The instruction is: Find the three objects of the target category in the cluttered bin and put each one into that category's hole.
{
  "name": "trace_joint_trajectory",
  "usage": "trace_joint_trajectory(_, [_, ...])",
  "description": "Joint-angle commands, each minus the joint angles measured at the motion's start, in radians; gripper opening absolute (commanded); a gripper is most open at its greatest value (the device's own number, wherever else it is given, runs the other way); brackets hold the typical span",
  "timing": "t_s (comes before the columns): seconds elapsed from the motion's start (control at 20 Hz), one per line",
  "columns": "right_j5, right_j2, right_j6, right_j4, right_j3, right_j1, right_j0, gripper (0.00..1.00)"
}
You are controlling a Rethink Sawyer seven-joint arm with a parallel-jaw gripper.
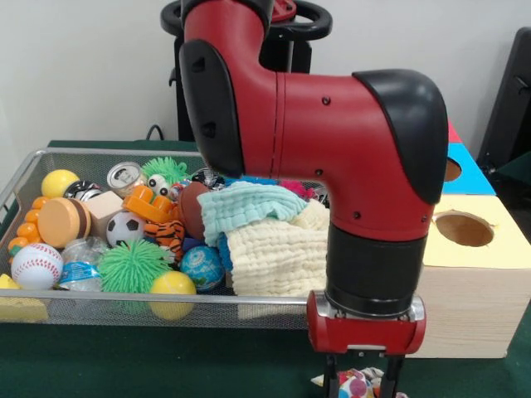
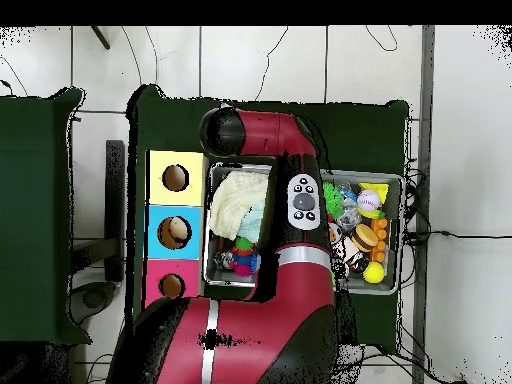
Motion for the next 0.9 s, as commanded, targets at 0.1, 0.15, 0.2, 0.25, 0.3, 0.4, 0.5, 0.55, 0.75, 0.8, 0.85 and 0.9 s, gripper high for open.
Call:
trace_joint_trajectory(0.1, [0.206, 0.018, 0.085, 0.012, -0.015, 0.064, 0.014, 1.0])
trace_joint_trajectory(0.15, [0.208, 0.017, 0.086, 0.011, -0.013, 0.064, 0.013, 1.0])
trace_joint_trajectory(0.2, [0.199, 0.019, 0.087, 0.01, -0.004, 0.062, 0.012, 1.0])
trace_joint_trajectory(0.25, [0.198, 0.022, 0.085, 0.01, -0.001, 0.063, 0.01, 1.0])
trace_joint_trajectory(0.3, [0.2, 0.023, 0.085, 0.009, 0.001, 0.064, 0.011, 1.0])
trace_joint_trajectory(0.4, [0.197, 0.023, 0.088, 0.008, 0.0, 0.068, 0.01, 1.0])
trace_joint_trajectory(0.5, [0.191, 0.025, 0.088, 0.007, 0.0, 0.073, 0.01, 1.0])
trace_joint_trajectory(0.55, [0.19, 0.025, 0.088, 0.007, -0.002, 0.076, 0.009, 1.0])
trace_joint_trajectory(0.75, [0.192, 0.021, 0.092, 0.003, -0.039, 0.111, 0.013, 1.0])
trace_joint_trajectory(0.8, [0.196, 0.02, 0.09, 0.002, -0.041, 0.111, 0.014, 1.0])
trace_joint_trajectory(0.85, [0.2, 0.02, 0.088, 0.001, -0.043, 0.112, 0.015, 1.0])
trace_joint_trajectory(0.9, [0.199, 0.019, 0.088, 0.001, -0.043, 0.113, 0.016, 1.0])
